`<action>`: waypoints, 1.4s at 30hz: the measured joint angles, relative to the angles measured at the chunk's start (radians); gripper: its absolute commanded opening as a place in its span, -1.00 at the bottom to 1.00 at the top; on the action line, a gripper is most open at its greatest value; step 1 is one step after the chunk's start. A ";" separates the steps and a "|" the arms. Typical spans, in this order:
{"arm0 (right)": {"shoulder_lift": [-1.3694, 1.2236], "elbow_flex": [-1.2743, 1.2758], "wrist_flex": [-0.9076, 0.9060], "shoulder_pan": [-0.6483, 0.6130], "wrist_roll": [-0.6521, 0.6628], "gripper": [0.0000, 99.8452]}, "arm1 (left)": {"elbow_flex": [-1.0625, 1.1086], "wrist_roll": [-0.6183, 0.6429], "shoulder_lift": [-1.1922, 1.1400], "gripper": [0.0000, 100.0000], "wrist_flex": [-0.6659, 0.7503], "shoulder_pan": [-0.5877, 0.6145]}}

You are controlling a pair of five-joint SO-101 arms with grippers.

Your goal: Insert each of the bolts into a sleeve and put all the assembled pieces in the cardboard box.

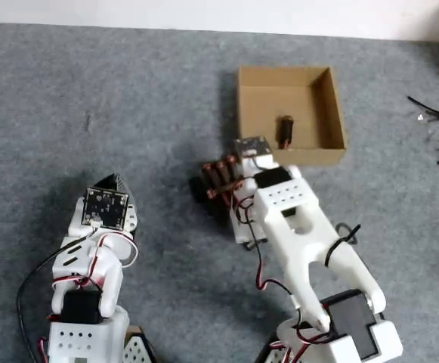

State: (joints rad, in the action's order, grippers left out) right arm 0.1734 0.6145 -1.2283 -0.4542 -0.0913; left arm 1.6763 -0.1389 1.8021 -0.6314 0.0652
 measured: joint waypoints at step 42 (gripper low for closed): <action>-0.239 0.020 0.252 0.031 -0.008 -0.82 | 0.000 0.000 0.000 -0.93 0.000 0.000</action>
State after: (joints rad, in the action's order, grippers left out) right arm -0.0660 0.6345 -0.9766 -0.4235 -0.0990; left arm 1.6763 -0.1389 1.8021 -0.6314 0.0652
